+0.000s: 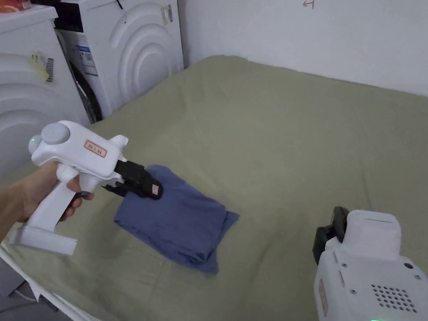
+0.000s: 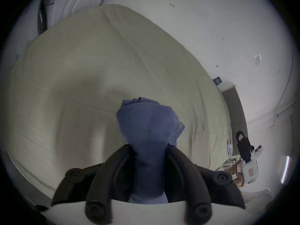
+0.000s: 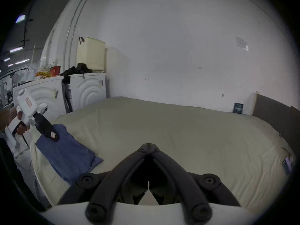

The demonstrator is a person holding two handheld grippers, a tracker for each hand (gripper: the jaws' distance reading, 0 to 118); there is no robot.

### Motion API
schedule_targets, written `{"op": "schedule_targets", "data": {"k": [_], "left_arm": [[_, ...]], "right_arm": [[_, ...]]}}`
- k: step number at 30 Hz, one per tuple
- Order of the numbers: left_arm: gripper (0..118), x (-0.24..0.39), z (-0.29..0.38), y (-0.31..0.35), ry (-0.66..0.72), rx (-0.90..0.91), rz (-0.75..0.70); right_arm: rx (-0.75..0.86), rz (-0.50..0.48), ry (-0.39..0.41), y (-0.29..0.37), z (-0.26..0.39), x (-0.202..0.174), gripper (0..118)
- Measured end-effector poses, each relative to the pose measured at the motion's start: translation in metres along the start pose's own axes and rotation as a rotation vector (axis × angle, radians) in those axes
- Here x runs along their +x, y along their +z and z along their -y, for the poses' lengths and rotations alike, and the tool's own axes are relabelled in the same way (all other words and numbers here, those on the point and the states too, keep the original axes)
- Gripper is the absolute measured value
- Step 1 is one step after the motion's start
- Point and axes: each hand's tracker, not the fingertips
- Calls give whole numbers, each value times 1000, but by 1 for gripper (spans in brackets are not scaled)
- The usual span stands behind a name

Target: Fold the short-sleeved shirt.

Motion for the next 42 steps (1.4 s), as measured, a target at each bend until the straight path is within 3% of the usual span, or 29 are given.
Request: {"op": "schedule_targets", "data": {"k": [9, 10, 12, 13, 18, 22, 23, 24, 25, 26, 30, 32, 38, 42], "left_arm": [[31, -36, -15, -2, 21, 13, -32], [43, -34, -15, -4, 10, 21, -51], [112, -45, -19, -4, -4, 90, -90], [118, -44, -19, -3, 3, 118, -88], [115, -2, 2, 20, 13, 249, -46], [112, 60, 21, 12, -65, 234, 57], [105, 80, 27, 9, -87, 239, 89], [86, 91, 27, 0, -108, 214, 132], [52, 112, 33, -6, -134, 237, 132], [0, 138, 38, -16, -188, 233, 111], [0, 236, 77, -46, -233, 256, 263], [0, 288, 94, -67, -308, 268, 264], [0, 444, 183, -124, -535, 578, -87], [0, 504, 232, -135, -535, 749, -98]], "right_arm": [[-8, -36, 14, -12, 5, -14, 0], [-8, -36, 16, -12, 5, -13, 0], [-18, -45, 12, -11, 6, -10, 0], [-18, -49, 10, -10, 6, -9, 0], [-14, -71, 6, 2, -2, 4, 0], [-4, -74, -19, 22, -14, 32, 0], [4, -69, -21, 30, -17, 42, 0], [10, -68, -26, 38, -21, 55, 0], [12, -66, -29, 46, -24, 67, 0], [15, -53, -31, 55, -27, 81, 0], [26, 3, -26, 97, -37, 147, 0], [35, 31, -28, 121, -41, 185, 0], [37, 161, -35, 180, -54, 285, 0], [50, 255, 4, 202, -54, 326, 0]]}}
